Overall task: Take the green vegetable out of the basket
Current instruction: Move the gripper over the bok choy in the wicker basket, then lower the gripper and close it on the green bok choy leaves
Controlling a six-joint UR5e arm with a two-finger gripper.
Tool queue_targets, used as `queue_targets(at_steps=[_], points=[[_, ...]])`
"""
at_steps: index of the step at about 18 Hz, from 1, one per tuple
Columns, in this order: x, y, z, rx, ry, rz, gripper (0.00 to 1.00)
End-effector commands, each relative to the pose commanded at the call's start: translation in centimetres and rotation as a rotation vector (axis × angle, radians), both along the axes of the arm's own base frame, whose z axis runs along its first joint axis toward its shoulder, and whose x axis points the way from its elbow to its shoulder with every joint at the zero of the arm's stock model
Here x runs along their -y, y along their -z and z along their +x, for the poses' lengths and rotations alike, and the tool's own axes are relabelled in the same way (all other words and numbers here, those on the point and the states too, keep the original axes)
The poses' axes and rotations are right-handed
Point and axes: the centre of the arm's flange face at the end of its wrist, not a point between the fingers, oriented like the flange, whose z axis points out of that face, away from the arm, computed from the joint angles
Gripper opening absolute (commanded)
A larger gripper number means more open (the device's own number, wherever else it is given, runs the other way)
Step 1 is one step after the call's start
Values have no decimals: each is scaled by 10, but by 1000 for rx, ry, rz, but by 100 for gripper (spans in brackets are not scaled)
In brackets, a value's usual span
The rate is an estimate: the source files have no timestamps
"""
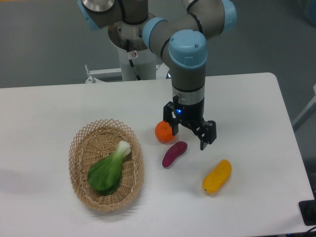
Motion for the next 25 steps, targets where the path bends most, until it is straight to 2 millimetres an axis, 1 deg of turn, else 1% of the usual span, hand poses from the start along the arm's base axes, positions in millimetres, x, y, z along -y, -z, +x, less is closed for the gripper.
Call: queue_targets(at_steps=[3, 4, 7, 8, 9, 12, 15, 17, 19, 20, 21, 24, 25], points=[[-1, 2, 3, 6, -6, -1, 99], [-1, 0, 4, 5, -8, 2, 99], [-4, 5, 11, 33, -90, 15, 100], [-9, 7, 17, 43, -107, 18, 100], [-16, 11, 28, 58, -124, 19, 100], [-30, 29, 59, 119, -240, 20, 100], [-48, 39, 95, 141, -226, 9, 100], [-56, 44, 112, 150, -225, 2, 100], [-62, 61, 130, 166, -209, -27, 100], [-65, 76, 139, 179, -191, -51, 100], [-70, 87, 145, 181, -178, -61, 100], [-81, 109, 169, 179, -132, -83, 100], [-86, 122, 171, 178, -125, -95, 100]])
